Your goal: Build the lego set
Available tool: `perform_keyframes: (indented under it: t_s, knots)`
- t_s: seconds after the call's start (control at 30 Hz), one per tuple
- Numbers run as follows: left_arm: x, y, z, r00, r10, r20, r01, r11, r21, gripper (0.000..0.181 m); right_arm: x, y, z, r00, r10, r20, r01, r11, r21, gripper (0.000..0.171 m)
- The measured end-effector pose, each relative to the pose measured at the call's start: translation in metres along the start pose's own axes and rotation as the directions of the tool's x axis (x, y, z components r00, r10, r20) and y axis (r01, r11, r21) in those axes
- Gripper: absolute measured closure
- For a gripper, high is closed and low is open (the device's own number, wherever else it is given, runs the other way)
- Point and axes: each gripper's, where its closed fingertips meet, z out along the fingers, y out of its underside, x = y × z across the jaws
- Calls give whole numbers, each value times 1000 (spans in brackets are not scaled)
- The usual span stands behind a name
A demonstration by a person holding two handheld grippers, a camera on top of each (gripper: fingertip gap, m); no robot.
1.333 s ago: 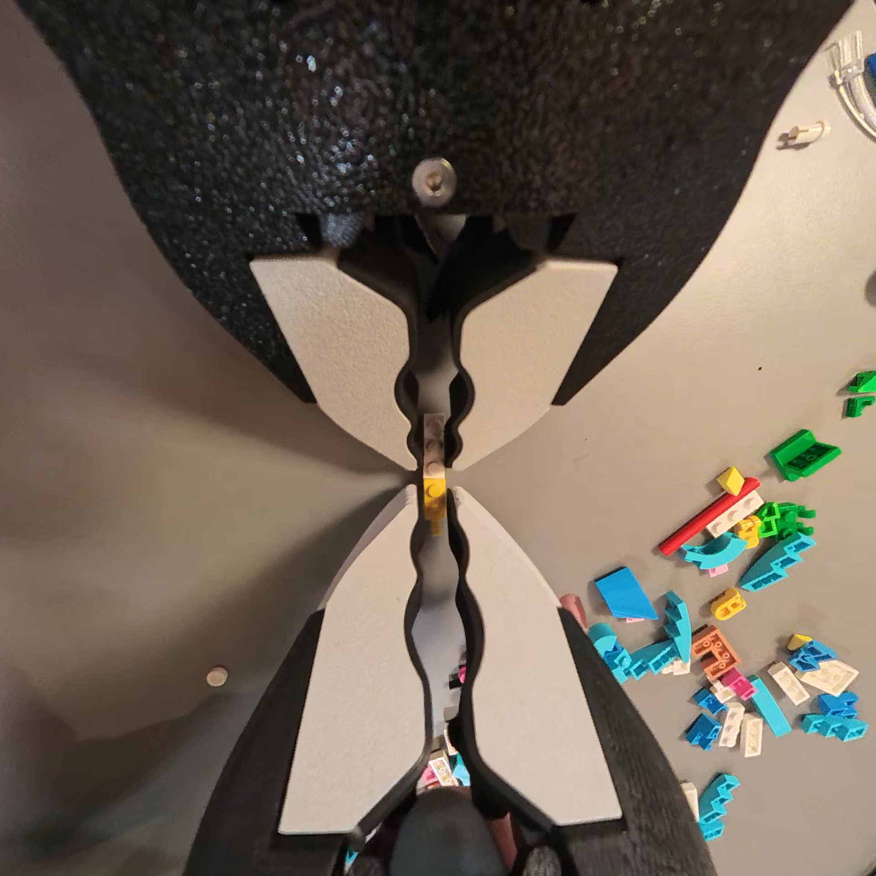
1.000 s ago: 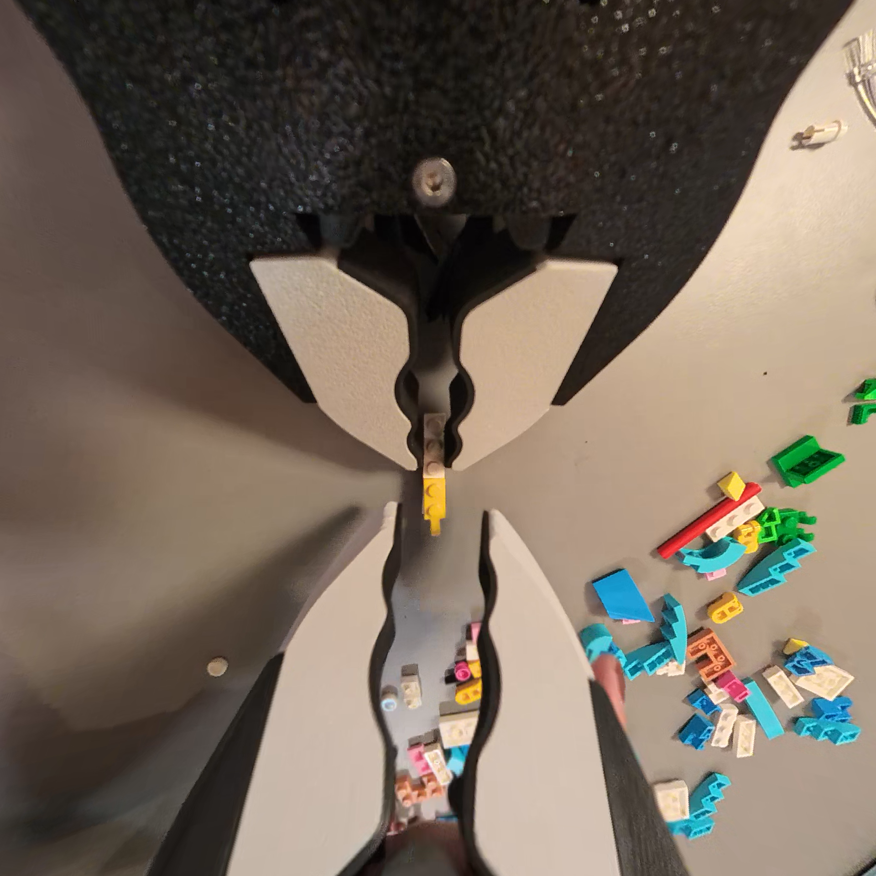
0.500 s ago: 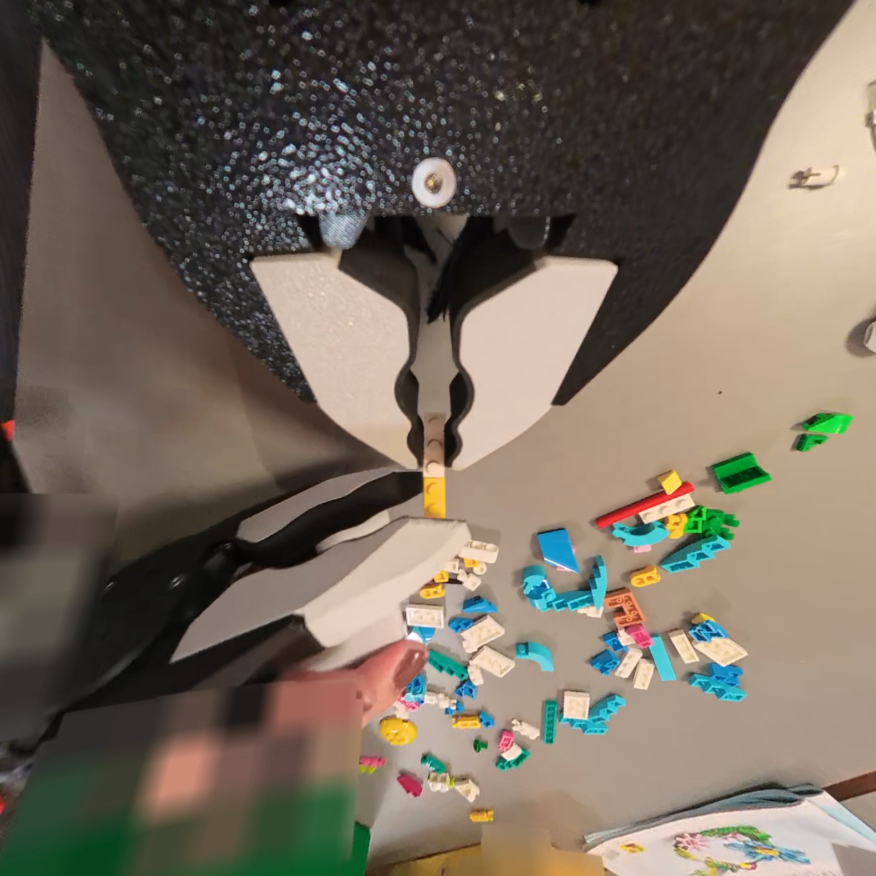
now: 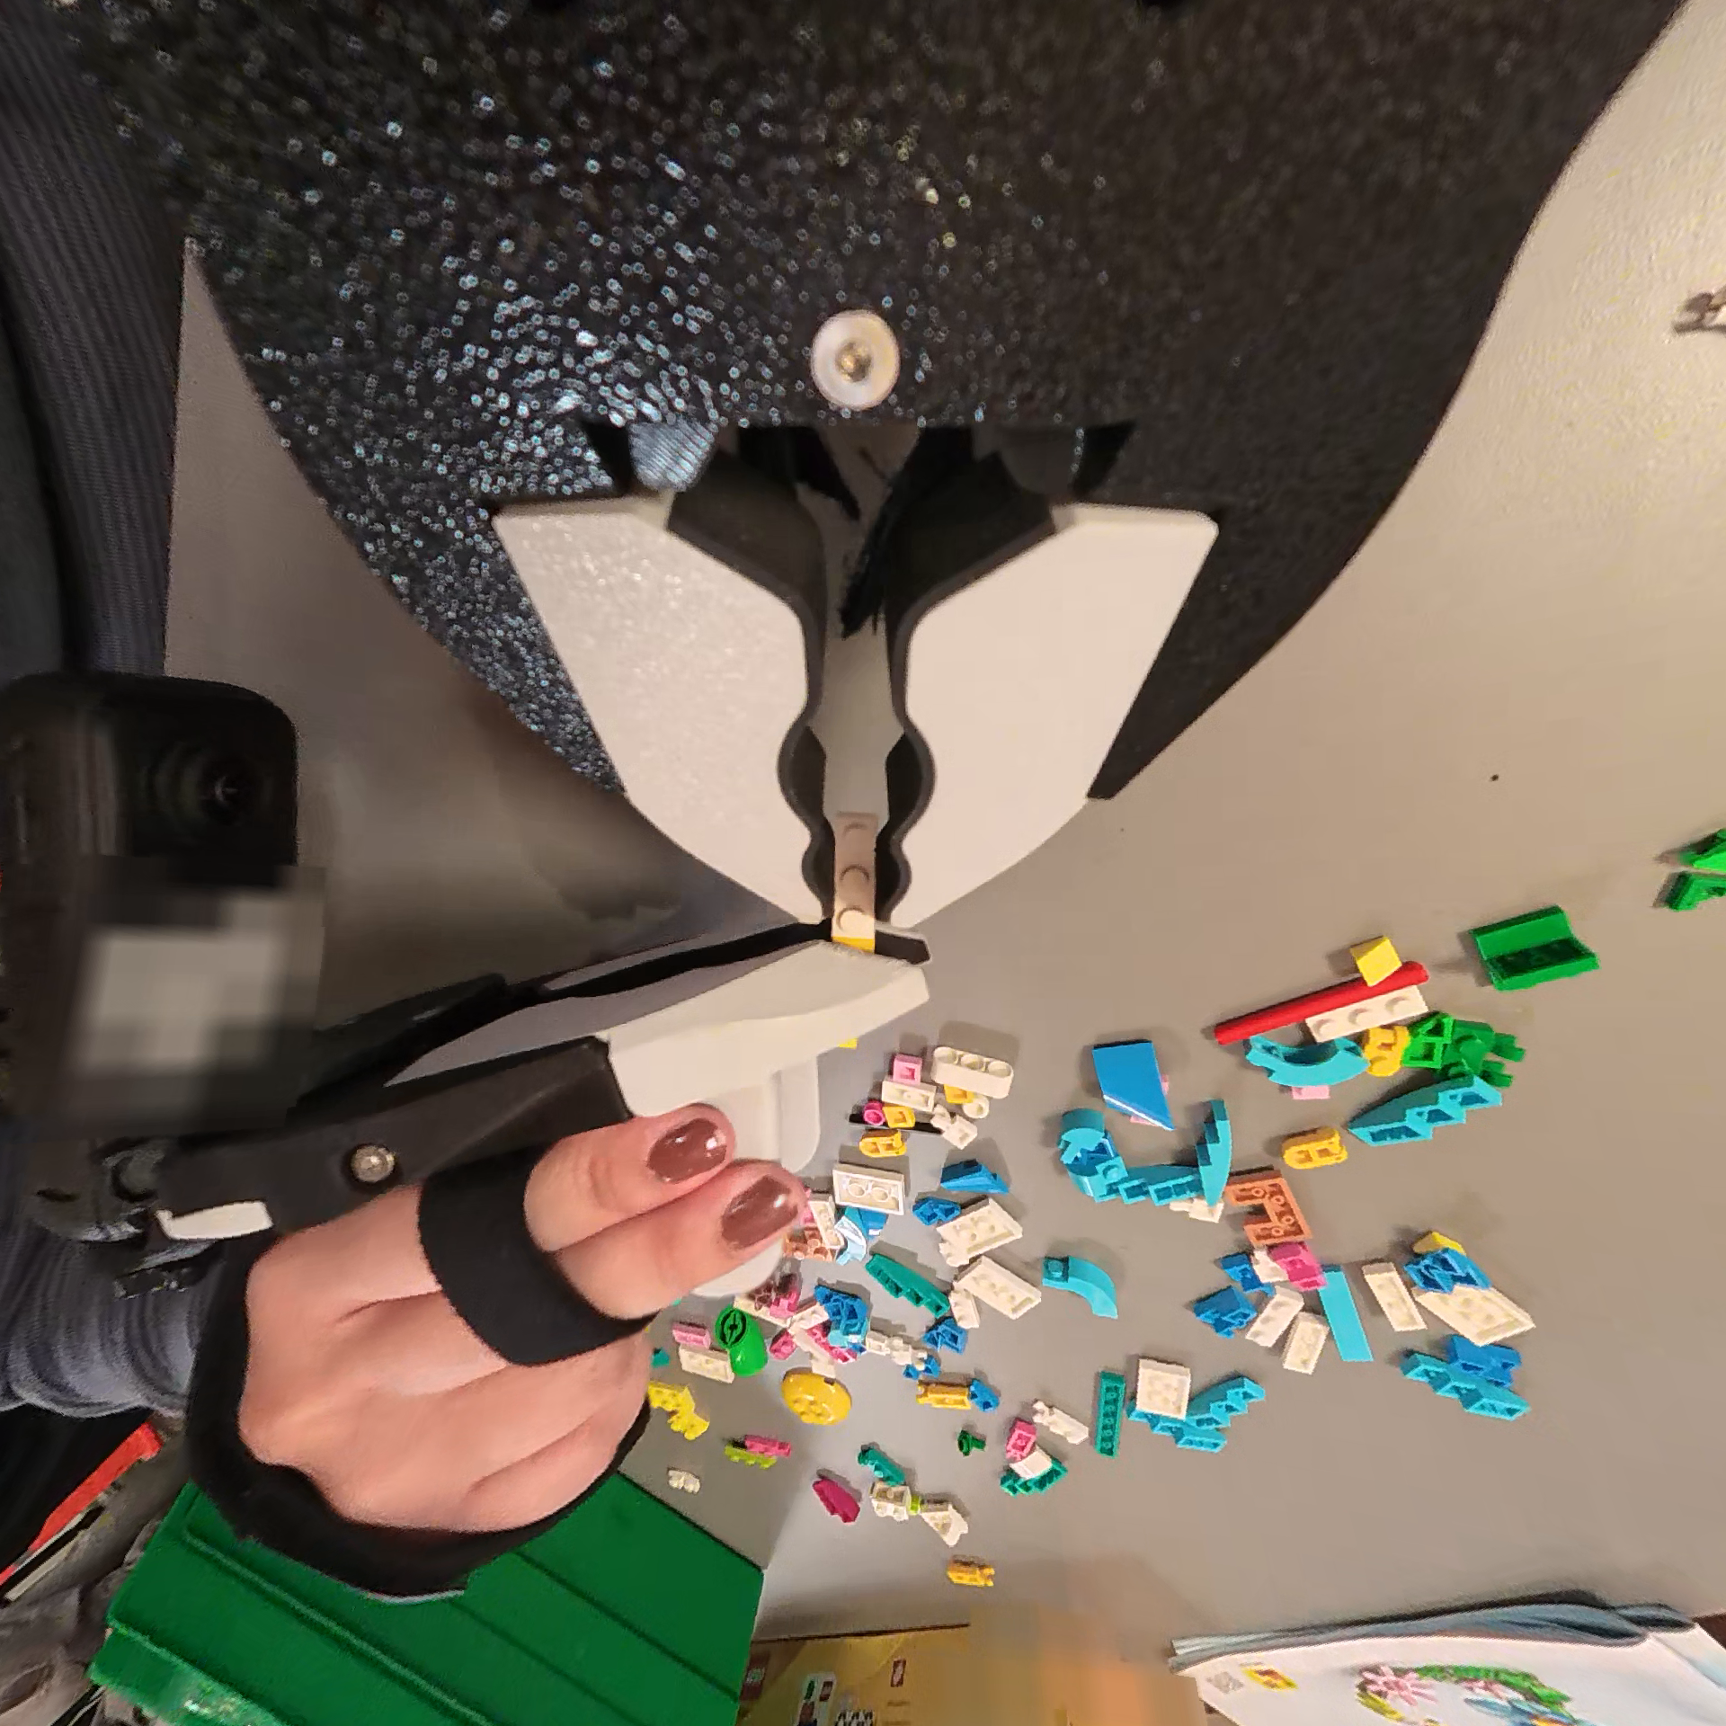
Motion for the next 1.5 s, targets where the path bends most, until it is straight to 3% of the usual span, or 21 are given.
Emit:
perform_keyframes:
  t_s: [0.1, 0.3, 0.4, 0.5, 0.63, 0.73, 0.87, 0.97, 1.07, 1.13, 1.17, 1.23, 1.33, 1.5]
  knots:
    - [0, 2, 2, 1000, -9, -7, 9, 1000, -3, 173, -6, -1, 0, 984, 153, 89, -157, 987, 38, 162]
    - [1, 0, 0, 1000, 8, -10, -8, 1000, 9, 173, -9, -5, -2, 837, 470, 279, -510, 856, 87, 159]
    - [-9, 6, -2, 999, 29, 29, -28, 1000, -14, 173, -11, 3, -4, 737, 594, 321, -637, 770, 37, 138]
    - [-22, 15, -3, 993, 66, 94, -60, 996, -62, 173, -10, 12, -9, 575, 746, 337, -792, 611, -2, 136]
    - [-33, 31, 2, 971, 163, 174, -133, 976, -172, 173, -8, 20, -15, 272, 907, 322, -955, 295, -24, 134]
    - [-36, 39, 6, 951, 229, 206, -179, 955, -236, 173, -4, 28, -17, 198, 943, 266, -979, 205, 2, 133]
    - [-39, 34, -2, 939, 241, 245, -190, 958, -214, 150, 11, 44, -25, 196, 969, 147, -980, 188, 72, 133]
    - [-43, 7, -25, 953, 120, 277, -120, 993, -17, 125, 21, 66, -41, 143, 990, 16, -980, 139, 145, 134]
    - [-47, -20, -52, 956, 2, 292, -67, 975, 212, 104, 21, 81, -60, 77, 993, -88, -971, 95, 220, 138]
    - [-43, -31, -58, 941, 12, 339, -121, 945, 302, 102, 20, 85, -73, 91, 984, -155, -958, 129, 258, 149]
    - [-41, -34, -59, 923, 30, 382, -164, 932, 323, 102, 20, 81, -77, 113, 982, -154, -951, 151, 270, 163]
    - [-30, -42, -63, 893, 40, 447, -239, 885, 399, 120, 19, 76, -82, 123, 982, -140, -946, 159, 282, 171]
    - [-12, -45, -82, 863, -6, 505, -317, 772, 550, 175, 21, 78, -85, 83, 986, -147, -942, 126, 312, 171]
    - [-16, -33, -76, 812, 29, 583, -371, 797, 477, 181, 25, 80, -95, 96, 980, -177, -894, 163, 417, 171]
